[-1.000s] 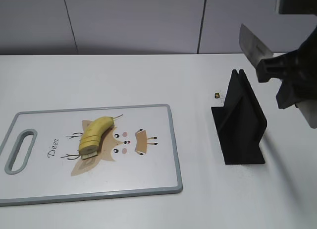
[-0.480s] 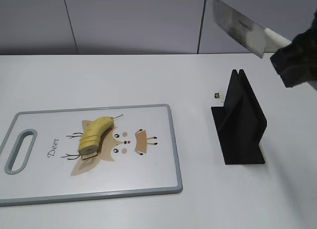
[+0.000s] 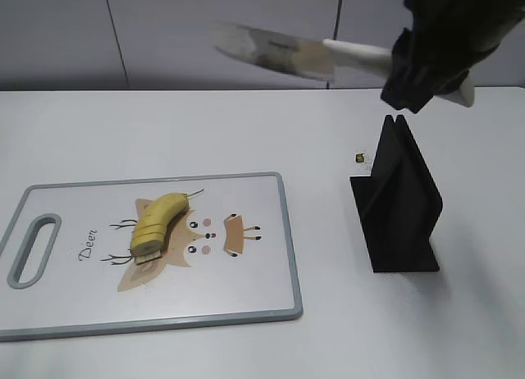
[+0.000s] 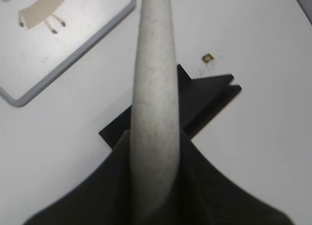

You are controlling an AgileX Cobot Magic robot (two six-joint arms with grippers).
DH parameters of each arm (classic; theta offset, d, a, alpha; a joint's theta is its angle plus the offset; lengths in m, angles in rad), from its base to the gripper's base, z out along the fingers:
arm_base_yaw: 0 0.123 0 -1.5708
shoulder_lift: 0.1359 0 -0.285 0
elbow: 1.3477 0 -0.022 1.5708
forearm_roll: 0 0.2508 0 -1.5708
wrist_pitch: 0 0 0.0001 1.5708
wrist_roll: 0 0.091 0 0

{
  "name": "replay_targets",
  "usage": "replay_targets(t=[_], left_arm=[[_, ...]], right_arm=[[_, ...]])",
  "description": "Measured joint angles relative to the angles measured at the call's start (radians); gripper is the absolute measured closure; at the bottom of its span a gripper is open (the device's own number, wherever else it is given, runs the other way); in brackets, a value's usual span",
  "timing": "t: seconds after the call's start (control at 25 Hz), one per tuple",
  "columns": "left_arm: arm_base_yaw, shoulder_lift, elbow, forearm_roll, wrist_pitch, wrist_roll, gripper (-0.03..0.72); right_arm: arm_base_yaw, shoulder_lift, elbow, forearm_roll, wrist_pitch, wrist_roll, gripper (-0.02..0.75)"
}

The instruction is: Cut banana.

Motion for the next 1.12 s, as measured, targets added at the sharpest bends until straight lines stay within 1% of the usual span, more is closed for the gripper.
replay_targets(t=[0.12, 0.2, 0.28, 0.32, 0.44, 0.56, 0.72, 0.96, 1.12], left_arm=[[0.000, 0.153, -0.083, -0.122, 0.002, 0.193, 0.208], [0.000, 0.259, -0.152, -0.173, 0.028, 0.306, 0.208], [-0.004, 0.356, -0.230, -0.186, 0.084, 0.415, 0.208], [-0.011, 0.408, -0.274, -0.186, 0.106, 0.450, 0.208], [-0.054, 0.556, -0.391, -0.185, 0.158, 0.560, 0.199], [-0.112, 0.690, -0.476, -0.168, 0.175, 0.661, 0.165], [-0.155, 0.835, -0.538, -0.122, 0.209, 0.739, 0.142], [-0.158, 0.978, -0.547, -0.108, 0.204, 0.798, 0.140], [-0.158, 1.036, -0.549, -0.108, 0.193, 0.805, 0.140]], right_arm=[[0.000, 0.048, -0.024, 0.098, -0.005, -0.229, 0.577], [0.000, 0.081, -0.036, 0.149, -0.002, -0.341, 0.577], [0.000, 0.110, -0.050, 0.173, 0.006, -0.411, 0.577], [0.000, 0.127, -0.060, 0.182, 0.011, -0.441, 0.577], [0.000, 0.168, -0.082, 0.213, 0.014, -0.544, 0.577], [0.000, 0.214, -0.104, 0.251, 0.021, -0.644, 0.577], [0.000, 0.271, -0.146, 0.305, 0.025, -0.699, 0.577], [0.000, 0.342, -0.180, 0.439, 0.028, -0.844, 0.577], [0.000, 0.383, -0.185, 0.462, 0.028, -0.866, 0.577]])
